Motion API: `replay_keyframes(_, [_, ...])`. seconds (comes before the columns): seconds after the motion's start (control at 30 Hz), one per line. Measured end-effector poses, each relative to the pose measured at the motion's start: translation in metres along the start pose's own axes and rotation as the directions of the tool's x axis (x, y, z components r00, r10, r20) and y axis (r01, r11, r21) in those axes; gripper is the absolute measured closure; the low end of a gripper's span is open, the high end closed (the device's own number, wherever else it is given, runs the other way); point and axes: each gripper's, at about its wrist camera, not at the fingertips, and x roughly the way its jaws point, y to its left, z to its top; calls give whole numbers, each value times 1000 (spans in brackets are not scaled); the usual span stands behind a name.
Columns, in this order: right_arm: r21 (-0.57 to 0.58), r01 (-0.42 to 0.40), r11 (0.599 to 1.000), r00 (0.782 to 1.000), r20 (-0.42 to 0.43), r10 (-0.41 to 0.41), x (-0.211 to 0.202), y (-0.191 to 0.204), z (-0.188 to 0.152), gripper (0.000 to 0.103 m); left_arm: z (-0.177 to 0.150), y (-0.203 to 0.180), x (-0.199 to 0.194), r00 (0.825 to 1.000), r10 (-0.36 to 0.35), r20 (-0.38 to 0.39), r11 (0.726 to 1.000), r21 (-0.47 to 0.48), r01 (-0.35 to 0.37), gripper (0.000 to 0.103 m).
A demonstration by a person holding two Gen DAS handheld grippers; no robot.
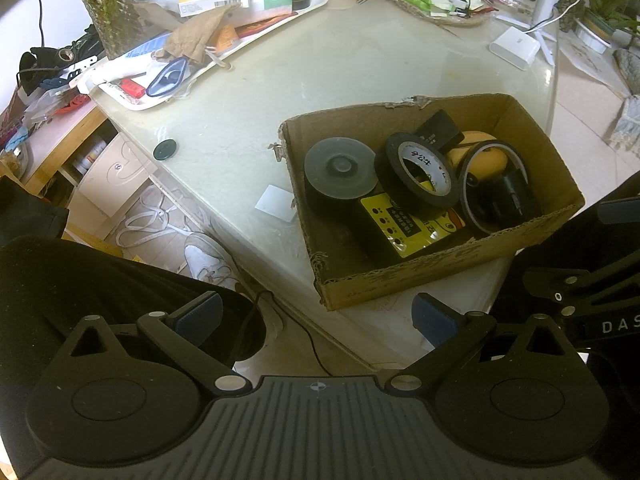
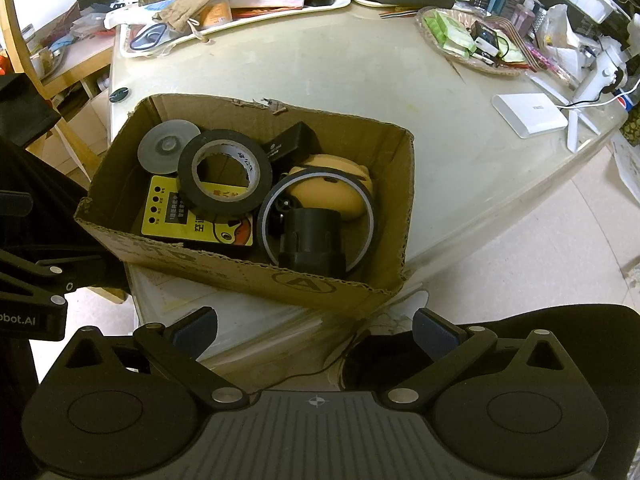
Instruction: Organize rigid objects
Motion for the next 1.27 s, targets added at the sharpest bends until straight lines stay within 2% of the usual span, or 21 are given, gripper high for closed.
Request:
replay_keyframes(1.0, [0,1,1000,1000,1,-1,0,-1,0,0,0,3,-1,1000,12,-4,1000,-16,-12,0])
replay_keyframes(1.27, [11,3,1000,1000,3,-3,-1,-3,0,0,-1,2,-2,1000,-12,19,1000,-11,12,0])
